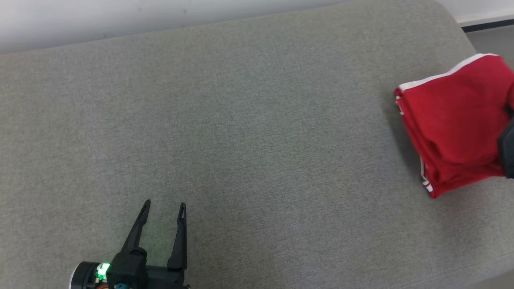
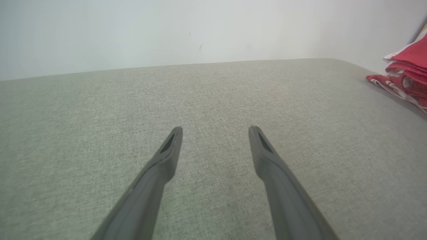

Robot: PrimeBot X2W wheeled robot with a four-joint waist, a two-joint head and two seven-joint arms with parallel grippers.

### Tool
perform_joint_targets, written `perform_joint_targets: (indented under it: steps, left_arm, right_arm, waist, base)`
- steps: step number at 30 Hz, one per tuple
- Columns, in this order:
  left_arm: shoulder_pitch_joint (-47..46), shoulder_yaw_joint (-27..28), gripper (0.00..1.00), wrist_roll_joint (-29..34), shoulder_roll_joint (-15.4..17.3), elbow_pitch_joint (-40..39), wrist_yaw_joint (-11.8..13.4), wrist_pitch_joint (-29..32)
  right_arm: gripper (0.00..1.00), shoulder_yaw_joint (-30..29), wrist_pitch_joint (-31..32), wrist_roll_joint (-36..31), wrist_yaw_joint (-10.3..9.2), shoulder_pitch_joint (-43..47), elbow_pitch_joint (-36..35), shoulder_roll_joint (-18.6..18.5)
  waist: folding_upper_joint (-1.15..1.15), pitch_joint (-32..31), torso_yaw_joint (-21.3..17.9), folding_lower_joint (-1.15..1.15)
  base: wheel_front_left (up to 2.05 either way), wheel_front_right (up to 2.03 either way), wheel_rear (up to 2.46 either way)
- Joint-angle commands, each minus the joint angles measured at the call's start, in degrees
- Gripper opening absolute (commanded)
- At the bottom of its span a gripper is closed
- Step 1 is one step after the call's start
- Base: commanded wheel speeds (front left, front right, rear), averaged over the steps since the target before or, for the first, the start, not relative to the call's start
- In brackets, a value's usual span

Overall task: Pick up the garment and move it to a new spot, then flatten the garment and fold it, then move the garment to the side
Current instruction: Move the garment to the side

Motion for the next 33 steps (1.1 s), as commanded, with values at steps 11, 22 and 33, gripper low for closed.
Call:
perform_joint_targets:
  steps: [11, 22, 33]
  left_arm:
    - [-1.77, -0.87, 1.0, 1.66, 0.33, -0.99, -0.81, -0.15]
    - [-0.23, -0.34, 1.0, 0.08, 0.01, -3.06, -1.19, -0.15]
    - [5.38, 2.65, 1.0, -4.39, -0.52, -1.91, 0.63, -0.15]
  right_arm:
    - [1.0, -4.95, -10.1, -5.17, -0.14, -2.16, 12.7, -1.08]
    - [1.0, -9.33, -21.25, -4.71, -0.14, -1.59, 16.84, 4.09]
    - [1.0, -11.52, -33.52, 4.48, -0.14, 10.41, 5.07, 14.14]
  waist:
    - [-0.01, 2.95, 3.1, -0.01]
    - [-0.01, -1.98, 4.04, -0.01]
    - [-0.01, -11.86, 5.76, -0.01]
  base:
    - [0.0, 0.0, 0.0]
    - [0.0, 0.0, 0.0]
    - [0.0, 0.0, 0.0]
